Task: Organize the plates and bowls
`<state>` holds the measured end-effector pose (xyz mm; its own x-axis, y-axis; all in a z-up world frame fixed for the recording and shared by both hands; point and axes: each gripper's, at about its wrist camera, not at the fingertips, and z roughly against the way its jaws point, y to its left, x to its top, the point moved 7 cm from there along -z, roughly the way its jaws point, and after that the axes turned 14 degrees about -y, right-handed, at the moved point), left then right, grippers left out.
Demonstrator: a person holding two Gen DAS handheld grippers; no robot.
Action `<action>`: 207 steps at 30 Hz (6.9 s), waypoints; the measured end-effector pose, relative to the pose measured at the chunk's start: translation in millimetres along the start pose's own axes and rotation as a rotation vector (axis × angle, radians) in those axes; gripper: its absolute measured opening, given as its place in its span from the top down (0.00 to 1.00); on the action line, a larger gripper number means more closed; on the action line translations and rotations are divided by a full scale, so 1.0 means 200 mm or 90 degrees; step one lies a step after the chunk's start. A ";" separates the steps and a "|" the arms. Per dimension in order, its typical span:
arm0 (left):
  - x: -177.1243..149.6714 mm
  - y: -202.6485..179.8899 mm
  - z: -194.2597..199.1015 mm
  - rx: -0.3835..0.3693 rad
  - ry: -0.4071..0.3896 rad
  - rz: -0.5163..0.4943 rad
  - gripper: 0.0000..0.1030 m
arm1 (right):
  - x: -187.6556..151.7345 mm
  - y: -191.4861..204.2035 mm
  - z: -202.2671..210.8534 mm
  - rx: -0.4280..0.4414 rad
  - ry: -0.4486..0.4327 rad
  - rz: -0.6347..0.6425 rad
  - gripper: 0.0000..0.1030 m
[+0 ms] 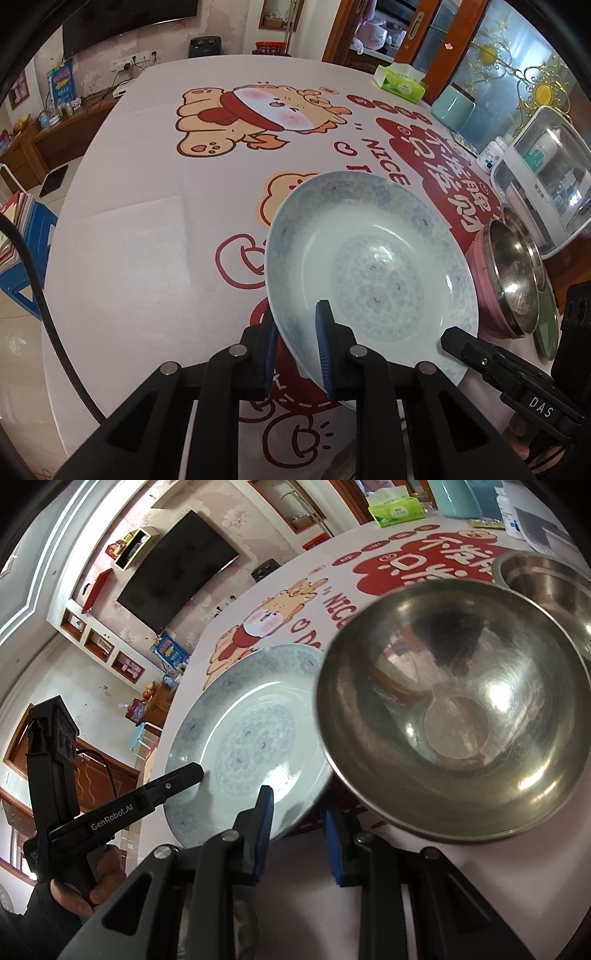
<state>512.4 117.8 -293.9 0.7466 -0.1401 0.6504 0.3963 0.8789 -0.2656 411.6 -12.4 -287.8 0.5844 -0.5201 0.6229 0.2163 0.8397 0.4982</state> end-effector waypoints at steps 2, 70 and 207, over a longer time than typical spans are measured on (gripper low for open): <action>0.01 0.01 0.03 0.000 -0.011 0.008 0.83 | 0.01 0.02 0.01 0.010 -0.008 0.002 0.76; -0.58 -0.95 1.47 -0.191 -0.072 -0.141 0.83 | -0.46 -0.01 1.63 -0.065 -0.194 0.002 0.78; -0.53 -2.07 0.35 0.021 0.027 0.069 0.39 | 0.44 -1.45 1.40 -0.088 0.013 0.203 0.41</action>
<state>231.0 -200.3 -203.8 0.8063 -0.0618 0.5882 0.2950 0.9040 -0.3093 181.4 -345.0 -207.5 0.6543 -0.2268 0.7214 0.1240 0.9732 0.1936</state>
